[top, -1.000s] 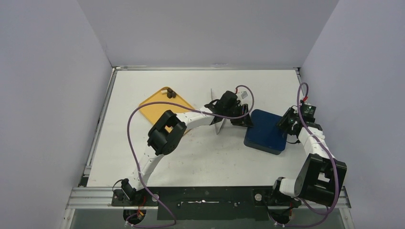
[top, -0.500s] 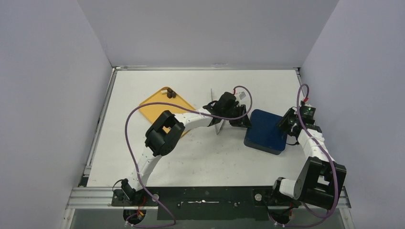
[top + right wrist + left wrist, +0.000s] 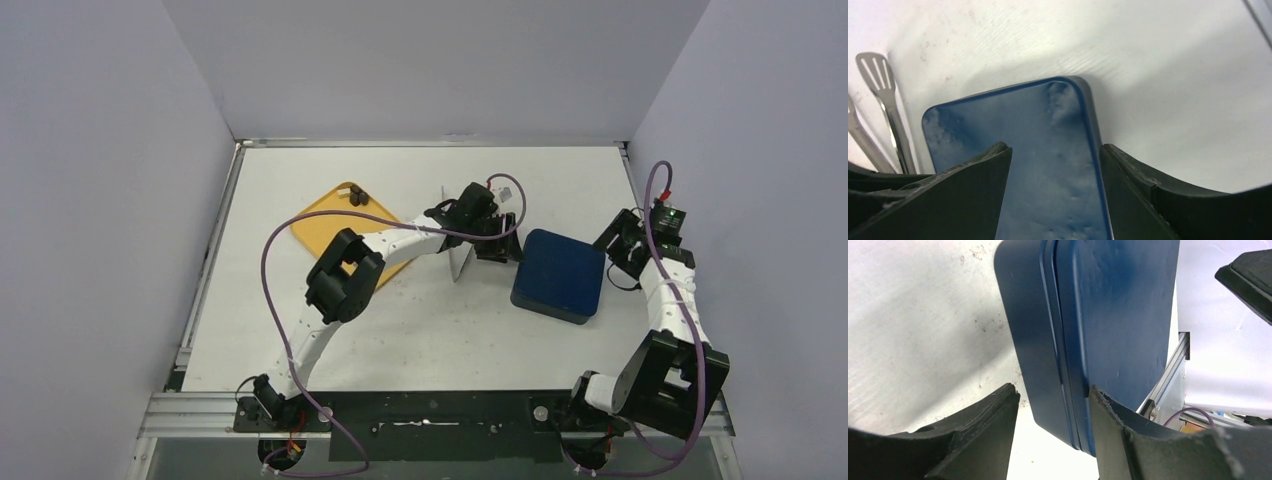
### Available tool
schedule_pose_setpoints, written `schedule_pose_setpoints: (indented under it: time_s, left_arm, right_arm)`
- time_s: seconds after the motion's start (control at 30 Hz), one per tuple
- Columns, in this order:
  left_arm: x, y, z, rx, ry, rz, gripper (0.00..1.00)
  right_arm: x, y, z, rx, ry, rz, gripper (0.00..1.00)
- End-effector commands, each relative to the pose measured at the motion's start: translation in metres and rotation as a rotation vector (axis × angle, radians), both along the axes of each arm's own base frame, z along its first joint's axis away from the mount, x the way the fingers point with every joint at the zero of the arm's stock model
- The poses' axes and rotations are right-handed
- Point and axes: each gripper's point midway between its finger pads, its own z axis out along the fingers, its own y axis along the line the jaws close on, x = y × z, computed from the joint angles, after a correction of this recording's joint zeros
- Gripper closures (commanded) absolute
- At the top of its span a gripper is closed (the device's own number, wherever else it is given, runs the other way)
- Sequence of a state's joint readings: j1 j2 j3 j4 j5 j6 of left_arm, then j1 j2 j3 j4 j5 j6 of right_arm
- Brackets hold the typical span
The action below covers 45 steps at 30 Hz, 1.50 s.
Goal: Pack the chocolate
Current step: Close the box lid on the packing box.
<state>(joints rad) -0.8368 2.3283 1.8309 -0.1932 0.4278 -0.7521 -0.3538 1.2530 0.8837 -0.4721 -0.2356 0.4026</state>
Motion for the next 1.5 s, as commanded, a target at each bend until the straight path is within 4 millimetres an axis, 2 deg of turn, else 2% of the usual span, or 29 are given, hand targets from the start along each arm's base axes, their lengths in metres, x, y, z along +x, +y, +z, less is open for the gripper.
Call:
schedule_pose_setpoints:
  time_s: [0.0,0.13,0.3,0.37,0.5,0.57,0.63,0.73,0.87,0.93,1.03,1.27,1.4,1.47]
  left_arm:
    - [0.011,-0.006,0.019,-0.034,-0.039,-0.019,0.48]
    - [0.006,-0.015,0.020,-0.082,-0.039,-0.046,0.46]
    - [-0.003,-0.022,0.006,-0.097,-0.026,-0.092,0.45]
    - [-0.006,-0.024,0.000,-0.097,-0.023,-0.107,0.44]
    - [-0.010,-0.025,-0.015,-0.080,-0.009,-0.114,0.48]
    - [-0.015,-0.026,-0.021,-0.084,0.007,-0.123,0.52]
    - [-0.019,-0.026,-0.026,-0.073,0.012,-0.129,0.55]
    - [-0.022,-0.016,-0.045,-0.004,0.029,-0.112,0.62]
    - [-0.019,0.016,-0.085,0.114,0.072,-0.033,0.77]
    - [-0.020,0.029,-0.100,0.151,0.087,0.000,0.84]
    - [-0.020,0.043,-0.116,0.223,0.093,0.039,0.87]
    - [-0.019,0.061,-0.128,0.289,0.099,0.120,0.92]
    - [-0.024,0.057,-0.128,0.241,0.125,0.131,0.96]
    - [-0.021,0.046,-0.116,0.159,0.134,0.113,0.96]
  right_arm:
    - [-0.005,-0.018,-0.007,-0.001,0.011,-0.025,0.34]
    - [-0.005,-0.014,-0.024,0.051,0.009,0.005,0.34]
    - [-0.003,0.001,-0.047,0.127,0.008,0.054,0.42]
    - [0.002,0.007,-0.042,0.142,-0.026,0.078,0.48]
    - [0.012,0.018,-0.017,0.151,-0.117,0.114,0.64]
    - [0.014,0.023,-0.014,0.157,-0.125,0.122,0.70]
    - [0.012,0.026,-0.020,0.152,-0.103,0.121,0.74]
    - [0.004,0.028,-0.037,0.146,-0.042,0.105,0.75]
    - [-0.011,0.023,-0.058,0.121,0.042,0.064,0.75]
    - [-0.018,0.017,-0.063,0.090,0.070,0.039,0.74]
    - [-0.026,0.009,-0.067,0.045,0.103,0.004,0.73]
    - [-0.023,0.002,-0.052,0.009,0.066,-0.020,0.71]
    - [-0.018,0.007,-0.036,0.016,0.013,-0.002,0.72]
    - [-0.013,0.012,-0.022,0.020,-0.027,0.016,0.71]
